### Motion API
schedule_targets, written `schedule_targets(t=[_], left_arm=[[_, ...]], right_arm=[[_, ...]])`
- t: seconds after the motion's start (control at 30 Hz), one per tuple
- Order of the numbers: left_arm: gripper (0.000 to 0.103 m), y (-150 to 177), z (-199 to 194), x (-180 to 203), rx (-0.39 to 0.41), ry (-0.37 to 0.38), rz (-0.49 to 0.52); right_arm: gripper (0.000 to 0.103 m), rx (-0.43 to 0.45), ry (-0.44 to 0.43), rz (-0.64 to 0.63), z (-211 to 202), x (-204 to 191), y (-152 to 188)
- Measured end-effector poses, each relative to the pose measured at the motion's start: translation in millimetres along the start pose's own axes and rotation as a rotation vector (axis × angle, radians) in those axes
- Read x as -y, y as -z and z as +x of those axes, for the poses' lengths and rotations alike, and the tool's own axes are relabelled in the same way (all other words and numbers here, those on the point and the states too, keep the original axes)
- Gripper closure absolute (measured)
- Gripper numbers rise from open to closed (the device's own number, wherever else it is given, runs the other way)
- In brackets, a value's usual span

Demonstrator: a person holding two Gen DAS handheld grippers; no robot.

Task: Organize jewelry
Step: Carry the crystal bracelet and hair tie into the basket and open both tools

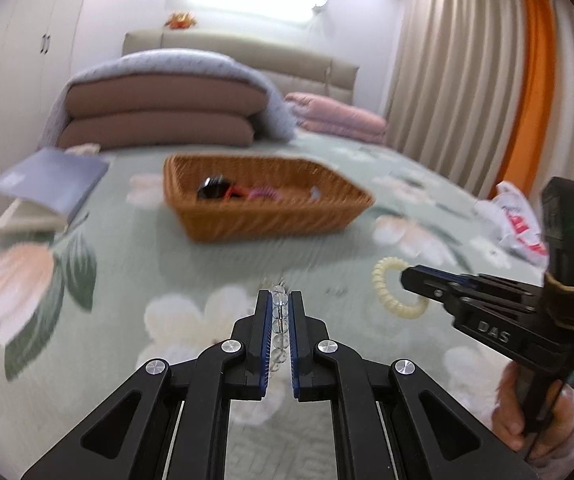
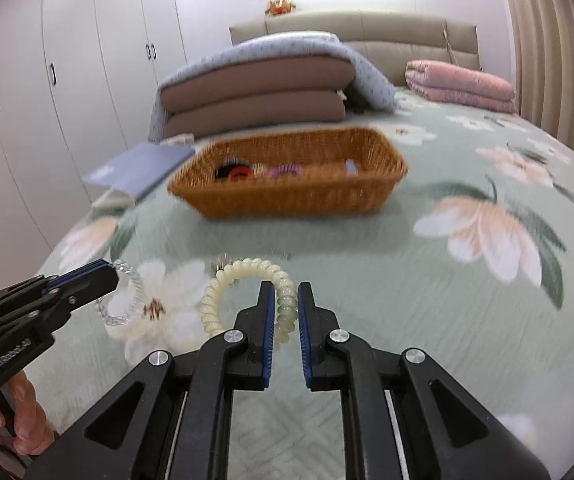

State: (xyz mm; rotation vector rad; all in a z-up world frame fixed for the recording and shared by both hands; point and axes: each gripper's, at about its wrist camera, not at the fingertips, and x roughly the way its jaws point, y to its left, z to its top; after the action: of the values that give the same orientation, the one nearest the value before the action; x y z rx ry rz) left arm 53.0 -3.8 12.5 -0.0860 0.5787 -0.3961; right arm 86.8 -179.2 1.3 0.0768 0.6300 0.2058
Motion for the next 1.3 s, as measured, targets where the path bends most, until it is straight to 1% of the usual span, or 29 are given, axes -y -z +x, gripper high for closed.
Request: schedule_targets(t=[0.07, 0.17, 0.23, 0.3, 0.4, 0.47, 0.53, 0.63, 0.67, 0.7, 0.8, 0.87, 0.93, 1.0, 1.07, 1.1, 1.13, 1.2, 1.23, 1.3], left_arm=[[0.095, -13, -3, 2, 0.027, 0.023, 0.015], [0.095, -42, -2, 3, 0.067, 0.045, 0.029], [0.095, -68, 4, 0, 0.1, 0.072, 0.028], [0.095, -90, 14, -2, 0.121, 0.092, 0.026], [0.095, -128, 45, -9, 0.147, 0.121, 0.002], [0.095, -142, 64, -13, 0.162, 0.136, -0.02], [0.095, -152, 90, -20, 0.177, 0.154, -0.053], [0.096, -148, 129, -32, 0.148, 0.172, -0.109], [0.096, -144, 141, -34, 0.13, 0.178, -0.121], [0.096, -137, 157, -36, 0.097, 0.173, -0.125], [0.096, -124, 182, -36, 0.032, 0.145, -0.124], [0.096, -120, 187, -35, 0.017, 0.144, -0.126], [0.095, -117, 186, -32, 0.017, 0.142, -0.117], [0.095, -116, 185, -31, 0.011, 0.131, -0.115], [0.092, -114, 183, -31, 0.007, 0.135, -0.118], [0.086, -115, 181, -32, 0.011, 0.138, -0.119], [0.074, -115, 178, -32, 0.022, 0.136, -0.121], [0.057, -114, 167, -35, 0.066, 0.123, -0.125], [0.057, -115, 162, -35, 0.089, 0.122, -0.125], [0.057, -116, 156, -37, 0.109, 0.126, -0.127]], right_arm=[[0.09, 0.017, -0.005, 0.01, 0, 5, -12], [0.09, 0.048, -0.011, 0.026, 0, 12, -32], [0.09, 0.069, -0.015, 0.029, 3, 17, -48], [0.09, 0.093, 0.005, 0.014, 10, 19, -68], [0.09, 0.112, 0.031, 0.009, 31, 25, -100], [0.09, 0.112, 0.032, 0.036, 52, 34, -120], [0.09, 0.105, 0.024, 0.069, 75, 45, -133], [0.09, 0.094, 0.044, 0.113, 113, 64, -136], [0.09, 0.07, 0.044, 0.13, 125, 70, -133], [0.09, 0.042, 0.034, 0.15, 136, 75, -129], [0.09, -0.007, 0.014, 0.182, 154, 84, -124], [0.09, -0.02, 0.006, 0.179, 160, 84, -122], [0.089, -0.025, 0.032, 0.159, 165, 83, -120], [0.089, -0.032, -0.002, 0.173, 167, 83, -118], [0.088, -0.019, -0.016, 0.19, 165, 85, -117], [0.087, -0.012, -0.022, 0.19, 163, 84, -116], [0.086, -0.008, -0.023, 0.192, 161, 85, -115], [0.086, 0.001, -0.026, 0.193, 159, 86, -114], [0.086, 0.005, -0.025, 0.19, 158, 86, -114], [0.086, 0.004, -0.02, 0.183, 157, 84, -113]])
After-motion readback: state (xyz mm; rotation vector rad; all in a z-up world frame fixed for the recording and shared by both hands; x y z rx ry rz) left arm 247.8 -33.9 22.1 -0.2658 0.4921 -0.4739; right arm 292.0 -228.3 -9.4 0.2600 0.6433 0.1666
